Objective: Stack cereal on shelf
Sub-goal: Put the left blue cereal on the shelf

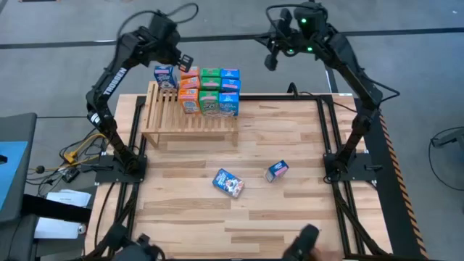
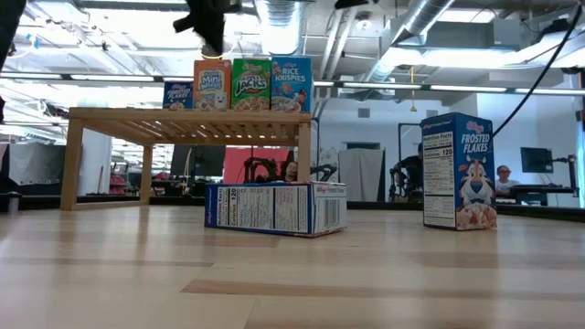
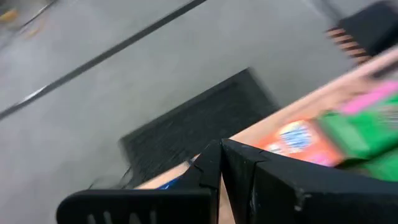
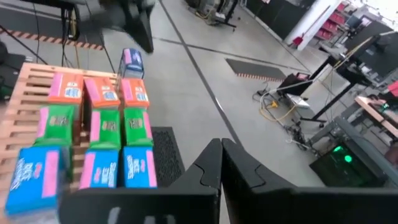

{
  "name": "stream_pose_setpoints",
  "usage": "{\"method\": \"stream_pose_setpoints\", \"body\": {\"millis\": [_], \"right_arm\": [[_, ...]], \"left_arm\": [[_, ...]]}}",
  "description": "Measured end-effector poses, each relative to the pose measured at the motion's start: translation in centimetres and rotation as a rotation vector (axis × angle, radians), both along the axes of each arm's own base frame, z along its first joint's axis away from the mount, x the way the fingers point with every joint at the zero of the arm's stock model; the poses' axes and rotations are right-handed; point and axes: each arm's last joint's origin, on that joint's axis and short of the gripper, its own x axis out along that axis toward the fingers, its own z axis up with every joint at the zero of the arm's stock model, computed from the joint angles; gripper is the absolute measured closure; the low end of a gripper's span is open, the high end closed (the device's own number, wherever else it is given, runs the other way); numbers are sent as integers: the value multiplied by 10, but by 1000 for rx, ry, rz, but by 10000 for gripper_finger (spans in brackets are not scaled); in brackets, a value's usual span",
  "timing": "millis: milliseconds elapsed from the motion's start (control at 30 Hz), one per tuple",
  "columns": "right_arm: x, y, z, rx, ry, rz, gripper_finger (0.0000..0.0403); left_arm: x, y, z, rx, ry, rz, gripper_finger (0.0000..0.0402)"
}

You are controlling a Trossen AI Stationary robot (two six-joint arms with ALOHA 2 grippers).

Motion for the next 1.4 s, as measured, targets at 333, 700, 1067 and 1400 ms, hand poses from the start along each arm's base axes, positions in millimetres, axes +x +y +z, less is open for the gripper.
{"method": "stream_pose_setpoints", "body": {"millis": [333, 700, 1067, 1400], "right_arm": [[-42, 53, 19, 85, 60, -44, 338], [-58, 104, -18, 484, 444, -7, 237], [-2, 170, -31, 547, 458, 69, 146], [12, 238, -83, 513, 490, 9, 228]], "left_arm": [[-26, -73, 33, -339, -268, -718, 401], [-38, -144, -11, -454, -239, -855, 399], [-41, -179, -116, -603, -182, -939, 281], [-39, -204, -207, -883, -335, -827, 236]]}}
